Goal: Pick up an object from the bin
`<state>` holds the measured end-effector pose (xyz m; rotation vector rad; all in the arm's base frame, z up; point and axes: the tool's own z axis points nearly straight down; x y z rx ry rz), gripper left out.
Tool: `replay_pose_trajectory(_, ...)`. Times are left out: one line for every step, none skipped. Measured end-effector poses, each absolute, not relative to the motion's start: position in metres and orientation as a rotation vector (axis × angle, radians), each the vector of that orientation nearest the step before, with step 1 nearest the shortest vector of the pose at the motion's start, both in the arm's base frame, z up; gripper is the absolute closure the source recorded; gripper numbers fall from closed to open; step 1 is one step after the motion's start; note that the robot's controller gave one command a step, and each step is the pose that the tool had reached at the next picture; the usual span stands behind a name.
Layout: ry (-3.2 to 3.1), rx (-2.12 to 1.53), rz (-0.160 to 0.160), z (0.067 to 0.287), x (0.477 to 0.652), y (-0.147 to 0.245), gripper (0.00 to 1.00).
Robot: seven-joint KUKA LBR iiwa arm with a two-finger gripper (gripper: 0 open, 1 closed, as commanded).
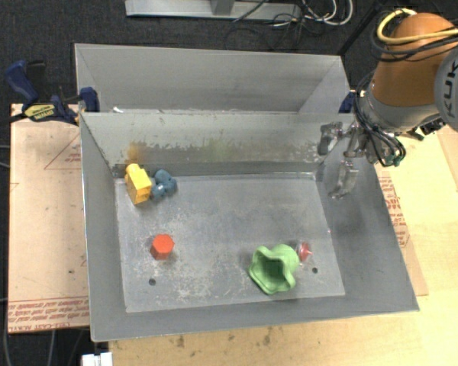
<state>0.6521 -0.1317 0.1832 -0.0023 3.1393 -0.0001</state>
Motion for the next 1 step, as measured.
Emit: replay_pose_trajectory(3.072,-0.685,0.006,0.0996,0.5808,-0.1293,0.0)
